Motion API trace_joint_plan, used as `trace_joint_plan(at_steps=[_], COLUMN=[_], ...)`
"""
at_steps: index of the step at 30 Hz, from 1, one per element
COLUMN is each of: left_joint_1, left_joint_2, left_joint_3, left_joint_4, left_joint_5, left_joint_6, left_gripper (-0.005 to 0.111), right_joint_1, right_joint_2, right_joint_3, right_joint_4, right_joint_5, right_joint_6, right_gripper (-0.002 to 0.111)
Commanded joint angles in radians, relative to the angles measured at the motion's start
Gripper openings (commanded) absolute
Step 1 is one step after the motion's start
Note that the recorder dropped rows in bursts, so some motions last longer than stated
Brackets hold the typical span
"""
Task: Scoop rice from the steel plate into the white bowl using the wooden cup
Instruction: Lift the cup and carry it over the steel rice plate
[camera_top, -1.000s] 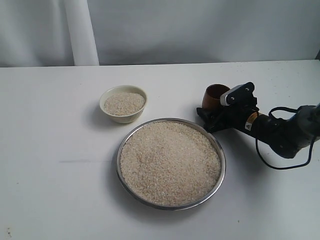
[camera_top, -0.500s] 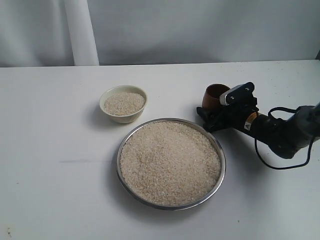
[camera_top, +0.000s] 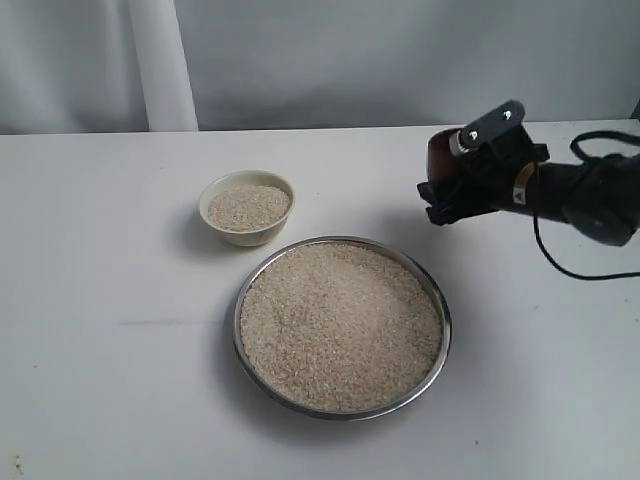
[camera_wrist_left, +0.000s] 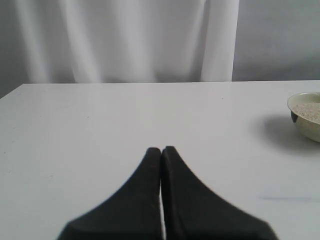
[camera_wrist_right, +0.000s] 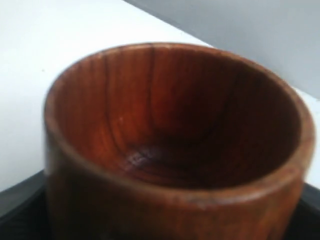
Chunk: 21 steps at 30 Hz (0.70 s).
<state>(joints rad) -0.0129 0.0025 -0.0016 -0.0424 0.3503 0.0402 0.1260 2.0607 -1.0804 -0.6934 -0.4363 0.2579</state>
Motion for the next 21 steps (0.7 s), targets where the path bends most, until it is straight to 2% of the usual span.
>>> trace_joint_plan(at_steps=[1,6,10,16,21], left_joint_1=[-0.003,-0.003,-0.003,-0.003,-0.003], left_joint_2=[-0.003,-0.003,-0.003,-0.003,-0.003], left_joint_3=[0.002,0.002,0.002,0.002,0.002], left_joint_4=[0.0,0.0,0.0,0.0,0.0], left_joint_5=[-0.006,-0.006,-0.006,-0.006,-0.006], left_joint_6=[-0.004,-0.004,-0.004,-0.004,-0.004], left_gripper=[0.0,0.0,0.0,0.0,0.0], right_joint_1=[0.073,0.273,0.44,0.552,0.598], right_joint_2=[-0.202,-0.419,-0.485,-0.483,-0.483], right_joint_3=[-0.003,-0.003,-0.003,-0.003,-0.003], right_joint_4=[-0.103,-0.202,-0.212,-0.212,-0.208], right_joint_5=[0.215,0.585,0.845,1.052,1.113], right_joint_6=[0.073,0.019,-0.079,-0.146,-0.155], right_gripper=[0.0,0.0,0.0,0.0,0.0])
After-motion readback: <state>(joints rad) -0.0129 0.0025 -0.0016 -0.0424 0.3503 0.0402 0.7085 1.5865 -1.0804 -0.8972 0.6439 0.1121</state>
